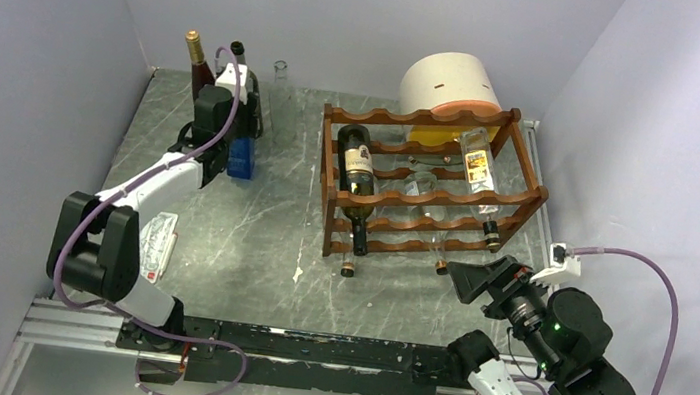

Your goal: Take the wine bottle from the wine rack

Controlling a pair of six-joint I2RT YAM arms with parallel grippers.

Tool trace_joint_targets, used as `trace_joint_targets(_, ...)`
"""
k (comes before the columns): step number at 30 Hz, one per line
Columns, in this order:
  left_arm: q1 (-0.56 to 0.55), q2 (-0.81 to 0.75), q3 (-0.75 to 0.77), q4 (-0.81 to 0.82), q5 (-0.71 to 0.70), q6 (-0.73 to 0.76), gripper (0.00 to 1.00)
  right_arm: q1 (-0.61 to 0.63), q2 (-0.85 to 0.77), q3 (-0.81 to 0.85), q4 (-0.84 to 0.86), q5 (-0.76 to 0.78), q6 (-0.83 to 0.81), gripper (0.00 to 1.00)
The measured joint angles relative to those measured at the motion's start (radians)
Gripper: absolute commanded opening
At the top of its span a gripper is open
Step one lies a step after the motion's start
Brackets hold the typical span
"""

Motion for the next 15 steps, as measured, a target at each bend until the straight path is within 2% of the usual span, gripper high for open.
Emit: trace_joint_targets(15, 0.061, 0.072, -0.031, 0.166, 0.041, 0.003, 0.07, 0.000, 0.000, 0.000, 0.000, -0.003, 0.004, 1.00)
